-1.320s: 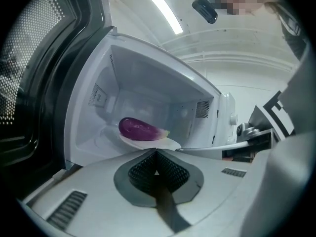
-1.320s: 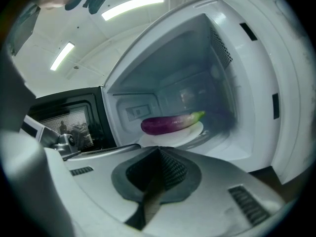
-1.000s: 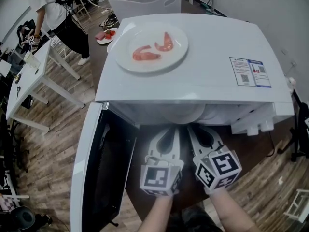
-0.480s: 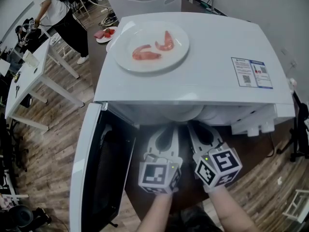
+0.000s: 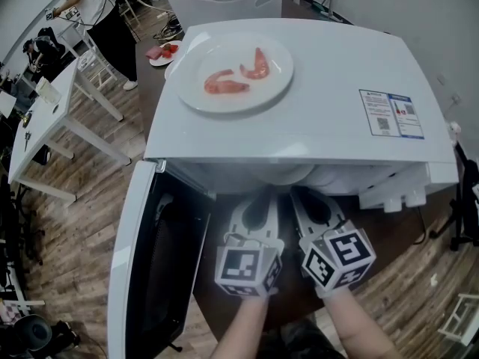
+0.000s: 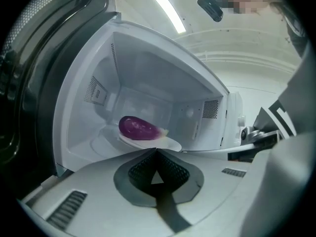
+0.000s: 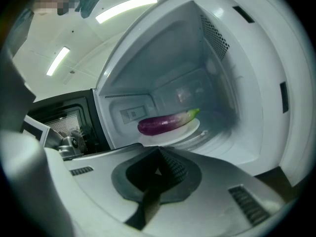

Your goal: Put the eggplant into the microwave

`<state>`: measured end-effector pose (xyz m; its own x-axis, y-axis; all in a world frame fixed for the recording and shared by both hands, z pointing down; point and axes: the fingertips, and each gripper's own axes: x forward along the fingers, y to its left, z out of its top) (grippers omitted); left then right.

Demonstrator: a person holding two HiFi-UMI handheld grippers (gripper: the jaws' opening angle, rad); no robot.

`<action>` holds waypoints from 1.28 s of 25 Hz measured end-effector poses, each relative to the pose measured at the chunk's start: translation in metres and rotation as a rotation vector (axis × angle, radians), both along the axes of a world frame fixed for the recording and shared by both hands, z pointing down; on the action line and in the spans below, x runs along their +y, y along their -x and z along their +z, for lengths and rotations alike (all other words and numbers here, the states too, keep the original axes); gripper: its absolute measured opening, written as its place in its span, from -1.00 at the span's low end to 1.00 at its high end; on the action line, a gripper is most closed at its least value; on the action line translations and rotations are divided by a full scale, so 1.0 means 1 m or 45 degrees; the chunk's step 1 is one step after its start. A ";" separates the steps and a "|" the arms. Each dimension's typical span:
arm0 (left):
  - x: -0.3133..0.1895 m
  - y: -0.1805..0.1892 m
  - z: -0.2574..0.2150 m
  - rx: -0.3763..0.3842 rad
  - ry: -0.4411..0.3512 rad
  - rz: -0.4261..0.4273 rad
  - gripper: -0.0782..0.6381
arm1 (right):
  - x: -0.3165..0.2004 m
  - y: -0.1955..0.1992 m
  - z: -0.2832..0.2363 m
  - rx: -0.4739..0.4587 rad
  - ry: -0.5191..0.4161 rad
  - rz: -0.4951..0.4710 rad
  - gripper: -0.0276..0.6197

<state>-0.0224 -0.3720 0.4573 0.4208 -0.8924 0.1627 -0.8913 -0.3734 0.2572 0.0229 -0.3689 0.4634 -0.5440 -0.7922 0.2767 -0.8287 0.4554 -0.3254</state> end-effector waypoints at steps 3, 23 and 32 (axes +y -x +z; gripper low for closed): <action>0.000 0.000 -0.001 0.011 0.004 0.000 -0.78 | 0.000 0.000 -0.001 -0.002 -0.001 -0.005 -0.90; 0.002 -0.003 -0.003 0.004 -0.016 0.016 -0.78 | 0.005 0.014 -0.001 0.096 -0.111 -0.120 -0.90; 0.019 -0.014 -0.018 0.009 -0.059 0.066 -0.78 | 0.017 0.007 -0.024 0.062 -0.167 -0.128 -0.91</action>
<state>-0.0083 -0.3534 0.4396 0.4679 -0.8758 0.1182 -0.8685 -0.4309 0.2450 0.0159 -0.3520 0.4399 -0.6106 -0.7656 0.2025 -0.7903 0.5724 -0.2187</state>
